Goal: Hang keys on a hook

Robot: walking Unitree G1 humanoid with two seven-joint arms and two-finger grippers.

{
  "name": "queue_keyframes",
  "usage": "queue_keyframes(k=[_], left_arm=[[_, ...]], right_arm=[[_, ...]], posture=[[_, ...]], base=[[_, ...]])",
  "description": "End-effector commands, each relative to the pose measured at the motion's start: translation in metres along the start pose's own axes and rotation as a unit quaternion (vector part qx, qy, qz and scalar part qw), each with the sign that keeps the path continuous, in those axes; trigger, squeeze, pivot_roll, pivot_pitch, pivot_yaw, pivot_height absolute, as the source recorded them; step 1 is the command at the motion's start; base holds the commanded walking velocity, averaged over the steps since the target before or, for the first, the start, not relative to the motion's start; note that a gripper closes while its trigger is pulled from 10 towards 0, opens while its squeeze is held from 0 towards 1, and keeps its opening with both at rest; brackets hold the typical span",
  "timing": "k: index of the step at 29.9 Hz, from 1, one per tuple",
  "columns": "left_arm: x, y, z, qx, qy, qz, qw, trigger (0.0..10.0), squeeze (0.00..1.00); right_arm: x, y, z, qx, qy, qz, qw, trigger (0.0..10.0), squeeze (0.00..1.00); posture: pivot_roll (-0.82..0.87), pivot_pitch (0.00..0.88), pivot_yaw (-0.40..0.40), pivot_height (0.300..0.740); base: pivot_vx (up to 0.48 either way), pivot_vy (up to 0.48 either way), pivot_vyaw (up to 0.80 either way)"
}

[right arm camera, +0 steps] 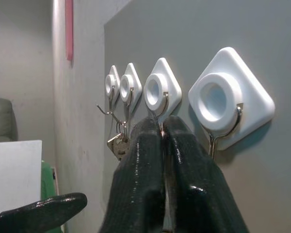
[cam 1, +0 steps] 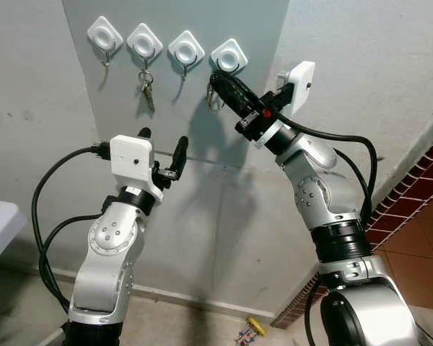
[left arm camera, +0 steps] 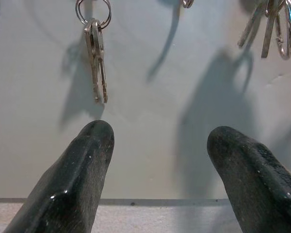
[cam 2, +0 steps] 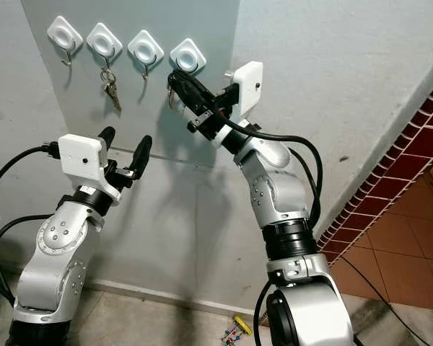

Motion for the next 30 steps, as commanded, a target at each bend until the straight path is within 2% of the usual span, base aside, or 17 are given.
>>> queue_keyframes(k=[1,16,19,22,23,24,25,26,30], left_arm=[[0.001,0.005,0.003,0.000,-0.004,0.009,1.000,10.0,0.00],[0.001,0.006,0.002,-0.002,-0.001,0.010,1.000,10.0,0.00],[0.000,0.004,0.001,-0.002,0.001,0.007,1.000,10.0,0.00],[-0.002,0.000,-0.001,0.001,0.010,0.003,1.000,10.0,0.00],[-0.003,-0.001,-0.002,0.005,0.017,0.004,1.000,10.0,0.00],[-0.003,-0.002,-0.002,0.002,0.018,0.005,1.000,10.0,0.00],[-0.004,-0.002,-0.003,0.002,0.018,0.005,1.000,10.0,0.00],[-0.004,-0.002,-0.003,0.002,0.019,0.004,1.000,10.0,0.00],[-0.005,-0.006,-0.005,0.007,0.028,0.001,1.000,10.0,0.00]], right_arm=[[0.000,-0.001,0.000,-0.003,0.005,-0.010,1.000,10.0,1.00],[-0.002,-0.003,-0.001,-0.009,0.011,-0.017,1.000,10.0,1.00],[-0.008,-0.006,-0.002,-0.013,0.004,-0.018,1.000,10.0,1.00],[-0.017,-0.008,-0.002,-0.025,-0.015,0.006,1.000,10.0,1.00],[-0.025,-0.008,-0.002,-0.024,-0.033,0.035,0.999,10.0,1.00],[-0.032,-0.007,-0.001,-0.028,-0.055,0.064,0.996,10.0,0.91],[-0.033,-0.009,0.000,-0.025,-0.061,0.060,0.996,10.0,0.38],[-0.034,-0.011,-0.001,-0.018,-0.061,0.053,0.997,10.0,0.01],[-0.040,-0.024,-0.007,-0.016,-0.050,0.020,0.998,10.0,0.00]], posture=[[0.00,0.000,-0.080,0.740],[-0.01,0.000,-0.081,0.740],[-0.01,0.000,-0.081,0.740],[-0.01,0.000,-0.080,0.740],[-0.01,0.000,-0.078,0.740],[-0.01,0.000,-0.078,0.740],[-0.01,0.000,-0.076,0.740],[-0.01,0.000,-0.076,0.740],[-0.02,0.000,-0.071,0.740]], base=[[0.000,0.000,0.00],[0.000,0.000,0.00],[0.000,0.000,0.00],[0.000,0.000,0.00],[0.000,0.000,0.00],[0.000,0.000,0.00],[0.000,0.000,0.00],[0.000,0.000,0.00],[0.000,0.000,0.00]])
Point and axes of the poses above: a point about 5 cm out from each wrist's last joint towards the gripper, its own x axis pointing out of the wrist towards the gripper, its own y axis along the axis of the wrist's last joint, z = x × y, the point moved 1 cm from there along x, pointing out of the wrist towards the gripper, and after that the axes turned 9 degrees about -x, right-handed, at the moved point
